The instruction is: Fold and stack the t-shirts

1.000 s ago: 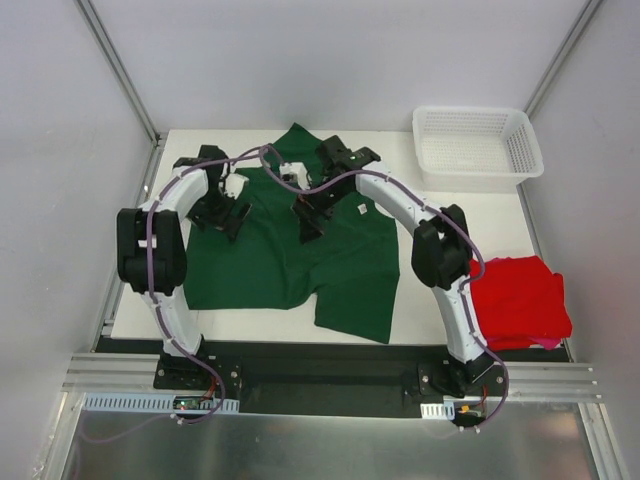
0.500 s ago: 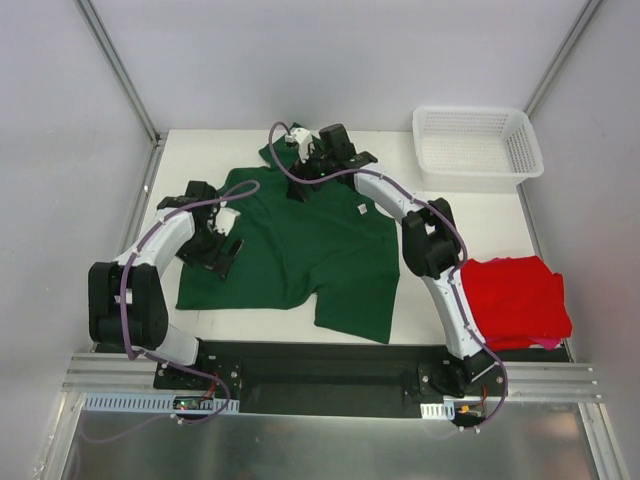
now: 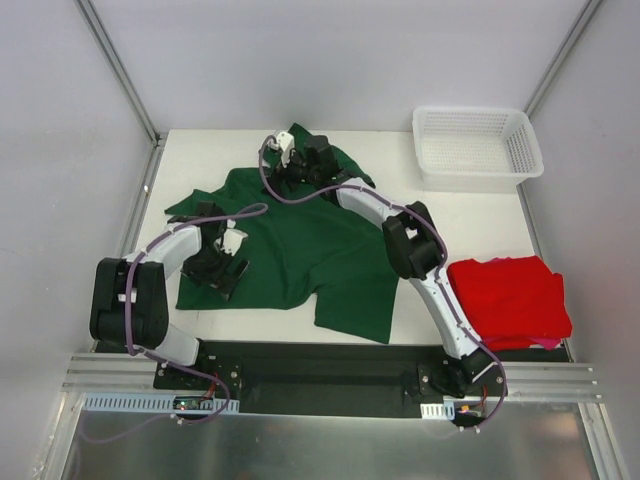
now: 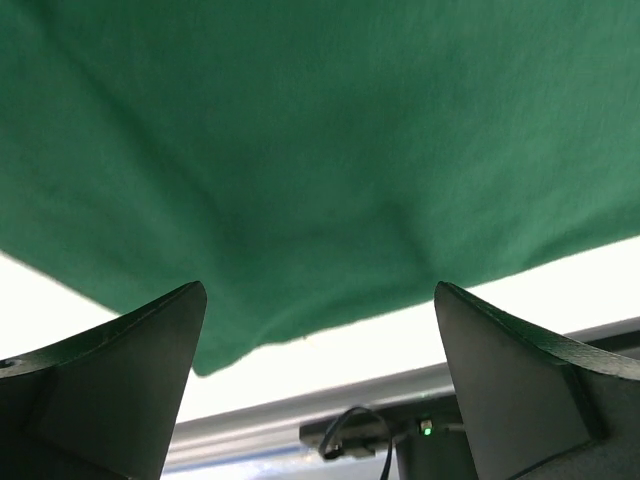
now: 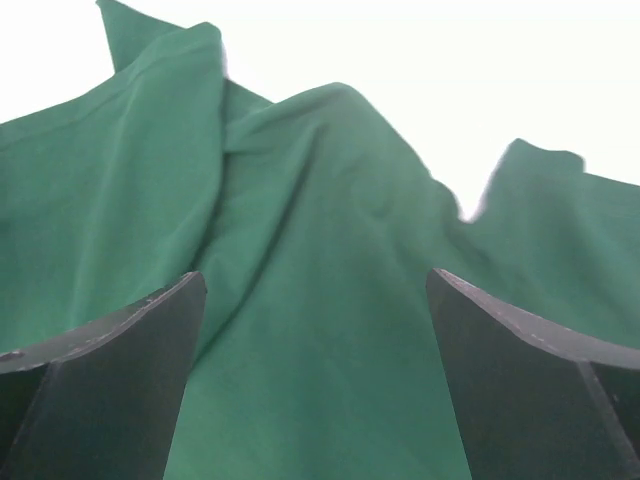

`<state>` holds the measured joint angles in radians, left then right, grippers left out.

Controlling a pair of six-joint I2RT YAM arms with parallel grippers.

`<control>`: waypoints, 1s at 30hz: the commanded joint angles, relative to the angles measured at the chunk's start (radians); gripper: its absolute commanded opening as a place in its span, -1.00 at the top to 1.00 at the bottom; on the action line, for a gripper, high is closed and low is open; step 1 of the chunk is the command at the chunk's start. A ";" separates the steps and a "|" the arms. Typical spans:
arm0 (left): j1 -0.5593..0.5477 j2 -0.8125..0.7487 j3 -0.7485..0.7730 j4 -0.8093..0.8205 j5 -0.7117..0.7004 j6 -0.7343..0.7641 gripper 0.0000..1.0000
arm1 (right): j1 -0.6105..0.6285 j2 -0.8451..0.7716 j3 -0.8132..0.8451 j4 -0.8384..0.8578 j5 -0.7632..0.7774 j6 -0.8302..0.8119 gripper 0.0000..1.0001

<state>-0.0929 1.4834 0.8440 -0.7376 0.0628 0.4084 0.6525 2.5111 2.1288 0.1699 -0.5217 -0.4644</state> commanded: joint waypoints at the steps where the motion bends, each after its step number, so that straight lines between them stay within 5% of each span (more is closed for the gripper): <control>1: -0.013 0.063 0.009 0.044 0.069 0.020 -0.98 | 0.029 0.000 0.037 0.042 -0.049 -0.039 -0.93; 11: -0.021 0.201 0.060 0.032 0.166 0.009 -0.98 | 0.058 -0.058 0.006 0.060 0.015 -0.161 -0.93; 30: -0.057 -0.012 -0.011 -0.198 0.109 0.055 -0.99 | 0.090 0.003 -0.032 0.336 0.029 -0.224 -0.93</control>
<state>-0.1448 1.5227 0.8513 -0.8539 0.1562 0.4335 0.7212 2.5168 2.0754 0.4164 -0.4568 -0.6518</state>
